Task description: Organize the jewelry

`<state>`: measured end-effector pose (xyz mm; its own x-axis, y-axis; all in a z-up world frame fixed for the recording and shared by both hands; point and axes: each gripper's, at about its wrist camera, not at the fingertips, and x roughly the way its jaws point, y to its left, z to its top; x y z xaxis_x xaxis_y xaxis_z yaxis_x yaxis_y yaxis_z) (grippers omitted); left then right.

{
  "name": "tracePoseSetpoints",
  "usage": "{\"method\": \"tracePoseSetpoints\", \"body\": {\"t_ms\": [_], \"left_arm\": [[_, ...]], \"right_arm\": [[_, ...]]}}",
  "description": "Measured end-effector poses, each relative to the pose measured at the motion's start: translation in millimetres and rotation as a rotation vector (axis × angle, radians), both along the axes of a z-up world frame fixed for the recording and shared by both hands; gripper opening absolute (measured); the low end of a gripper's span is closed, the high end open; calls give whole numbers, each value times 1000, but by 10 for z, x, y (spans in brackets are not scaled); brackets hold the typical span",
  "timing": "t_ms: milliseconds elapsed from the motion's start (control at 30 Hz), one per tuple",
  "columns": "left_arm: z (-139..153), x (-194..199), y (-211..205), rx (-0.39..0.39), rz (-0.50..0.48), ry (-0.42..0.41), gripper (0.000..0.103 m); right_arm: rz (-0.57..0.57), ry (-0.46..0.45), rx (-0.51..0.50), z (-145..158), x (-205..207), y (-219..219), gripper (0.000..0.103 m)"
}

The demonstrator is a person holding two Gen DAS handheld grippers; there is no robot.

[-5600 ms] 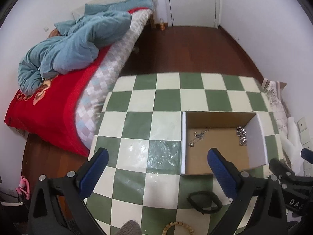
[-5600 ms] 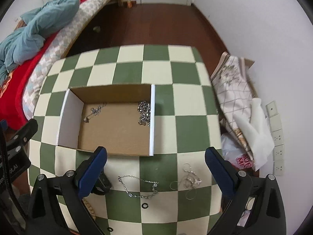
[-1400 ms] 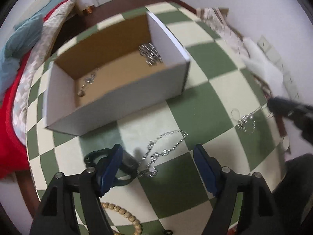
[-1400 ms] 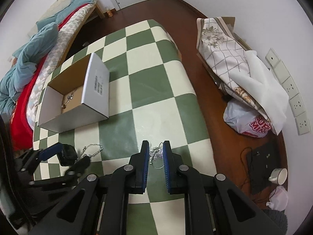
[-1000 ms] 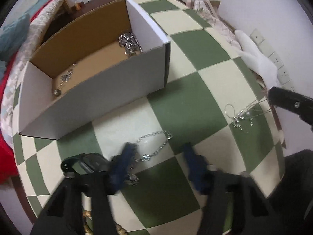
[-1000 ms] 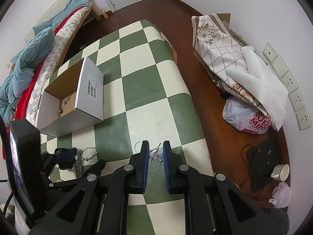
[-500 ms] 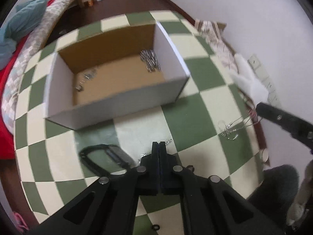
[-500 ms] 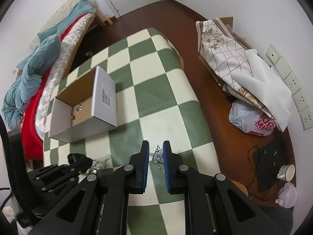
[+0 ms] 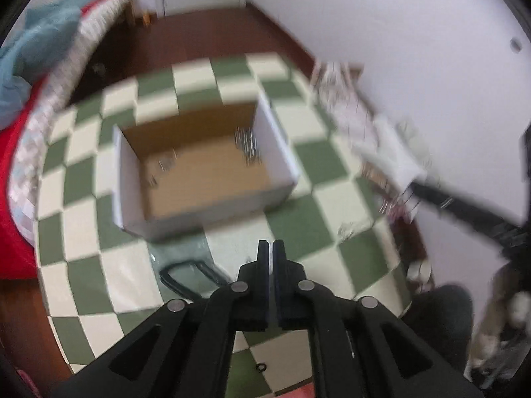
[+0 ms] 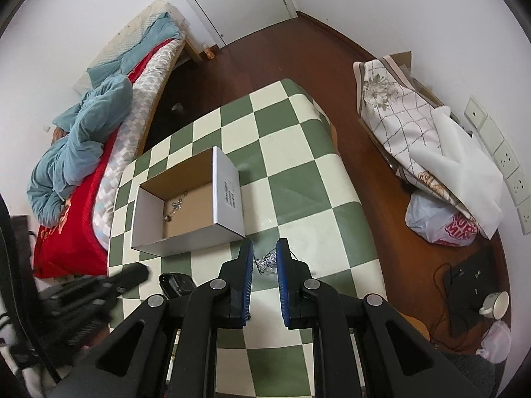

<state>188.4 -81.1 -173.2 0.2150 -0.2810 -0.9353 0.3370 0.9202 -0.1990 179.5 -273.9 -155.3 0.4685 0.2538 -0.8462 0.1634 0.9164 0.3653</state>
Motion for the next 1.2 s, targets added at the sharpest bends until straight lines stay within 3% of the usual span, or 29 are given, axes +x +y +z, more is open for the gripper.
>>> {"method": "tracePoseSetpoints", "body": {"t_ms": [67,133,200,233,267,400,567,700,733,767,800,1033,1200], "left_arm": [[-251,45,-58,31,-17,73,6],[-484,96,-194,125,-71,109,14],[-605,142,-324,192,-119,132,36],[-629,154,-370,206,-134,131,52],[-652,160,-436,223,-162,131,57],[-780,151,-629,300,-286,182,57],[-993,152,-645,362,-340,256,57],[-928,111,-679,347,-362,219,50],[-891,103,-686,337,-362,204,32],[-853,108,-685,319,-351,198,6],[-851,116,-674,290,-342,224,2],[-756,-4,-550,255,-256,153,1],[-517,-154,-335,194,-168,90,1]], "right_arm": [[1,6,-4,7,6,19,14],[0,16,-8,-7,-3,16,14],[-4,34,-8,-50,-18,-8,14],[-8,40,-10,-63,-28,-27,14],[-12,43,-8,-95,-36,-55,14],[-40,58,4,-160,-70,-197,14],[-59,58,6,-174,-65,-305,14],[-55,57,6,-188,-54,-302,14],[-53,59,8,-203,-51,-295,14],[-53,62,11,-215,-52,-282,15],[-52,64,10,-227,-49,-273,15],[-44,82,16,-317,-20,-185,15],[-27,64,5,-244,-32,-122,15]]}}
